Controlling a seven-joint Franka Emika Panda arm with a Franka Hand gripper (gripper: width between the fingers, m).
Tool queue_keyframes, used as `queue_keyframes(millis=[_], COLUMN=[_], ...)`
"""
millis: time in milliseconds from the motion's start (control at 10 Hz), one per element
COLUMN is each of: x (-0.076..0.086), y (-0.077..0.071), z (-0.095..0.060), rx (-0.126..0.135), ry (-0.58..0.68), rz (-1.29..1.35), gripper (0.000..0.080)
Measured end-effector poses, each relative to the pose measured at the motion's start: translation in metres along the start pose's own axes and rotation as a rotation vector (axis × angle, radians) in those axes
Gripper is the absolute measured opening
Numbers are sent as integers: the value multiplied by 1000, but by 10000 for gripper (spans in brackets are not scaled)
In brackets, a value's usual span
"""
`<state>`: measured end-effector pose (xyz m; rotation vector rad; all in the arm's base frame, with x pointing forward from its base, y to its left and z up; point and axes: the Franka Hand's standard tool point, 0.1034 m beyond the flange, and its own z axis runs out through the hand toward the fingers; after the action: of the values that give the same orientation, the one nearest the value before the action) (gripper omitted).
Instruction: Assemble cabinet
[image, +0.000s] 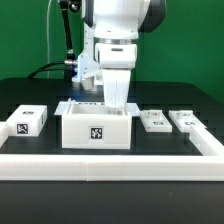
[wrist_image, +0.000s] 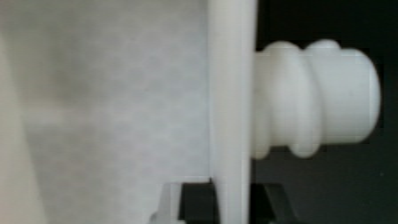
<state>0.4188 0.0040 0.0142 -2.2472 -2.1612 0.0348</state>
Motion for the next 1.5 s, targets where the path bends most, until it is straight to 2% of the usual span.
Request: queue_keyframes(millis=[300, 500, 600, 900, 1100, 1200, 1500], x=[0, 3, 7, 24, 48, 53, 50], y=[1, 14, 25, 48, 62, 64, 64], z=[0, -3, -3, -3, -2, -3, -2], rx=[1, 0, -10, -29, -44, -47, -46], ry=[-1, -3, 0, 13, 25, 25, 24], rz=[-1, -18, -28, -52, -76, -86, -80], gripper=[37, 37, 37, 37, 37, 37, 37])
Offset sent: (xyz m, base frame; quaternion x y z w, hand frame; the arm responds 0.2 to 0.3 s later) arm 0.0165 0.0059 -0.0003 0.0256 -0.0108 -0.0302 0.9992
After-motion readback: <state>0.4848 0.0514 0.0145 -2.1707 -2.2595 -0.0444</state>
